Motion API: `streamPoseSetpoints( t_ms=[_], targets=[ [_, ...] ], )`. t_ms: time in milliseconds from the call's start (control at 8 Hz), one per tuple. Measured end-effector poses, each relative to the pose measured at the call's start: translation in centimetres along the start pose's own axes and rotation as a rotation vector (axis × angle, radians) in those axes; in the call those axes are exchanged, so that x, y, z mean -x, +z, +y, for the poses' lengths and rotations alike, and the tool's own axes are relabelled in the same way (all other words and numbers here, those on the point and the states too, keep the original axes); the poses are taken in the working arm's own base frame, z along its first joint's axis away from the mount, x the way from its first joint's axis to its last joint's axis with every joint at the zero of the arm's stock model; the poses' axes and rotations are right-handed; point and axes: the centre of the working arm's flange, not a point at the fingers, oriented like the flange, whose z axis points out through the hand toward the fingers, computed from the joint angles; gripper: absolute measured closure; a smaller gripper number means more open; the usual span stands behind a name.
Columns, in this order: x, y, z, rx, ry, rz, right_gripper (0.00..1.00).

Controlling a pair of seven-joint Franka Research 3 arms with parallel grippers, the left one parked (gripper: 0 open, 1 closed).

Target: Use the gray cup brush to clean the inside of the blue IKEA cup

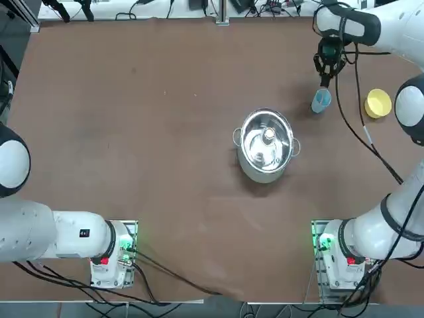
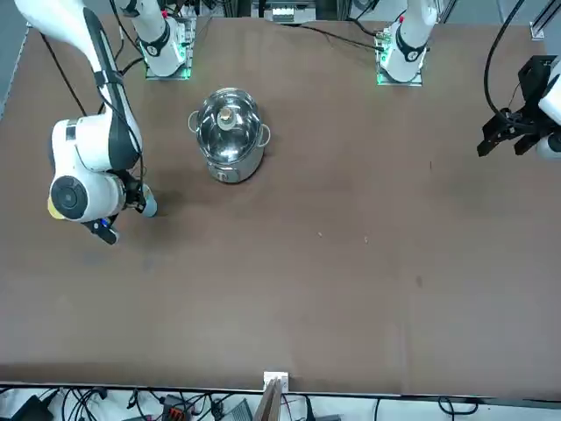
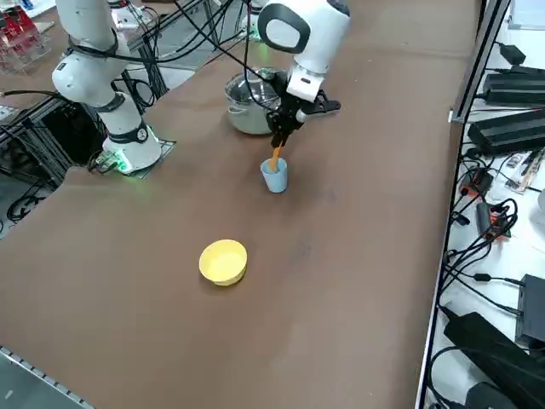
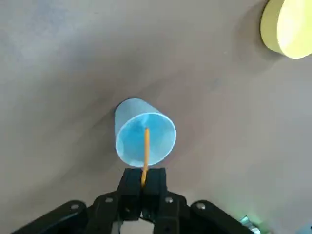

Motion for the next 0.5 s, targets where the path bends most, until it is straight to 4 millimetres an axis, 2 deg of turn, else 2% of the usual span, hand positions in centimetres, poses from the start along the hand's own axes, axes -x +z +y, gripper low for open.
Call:
streamPoseSetpoints(
  t_ms=[500],
  targets=[
    [-1.13,0.57,1.09,0.058,0.002,0.035,0.96]
  ],
)
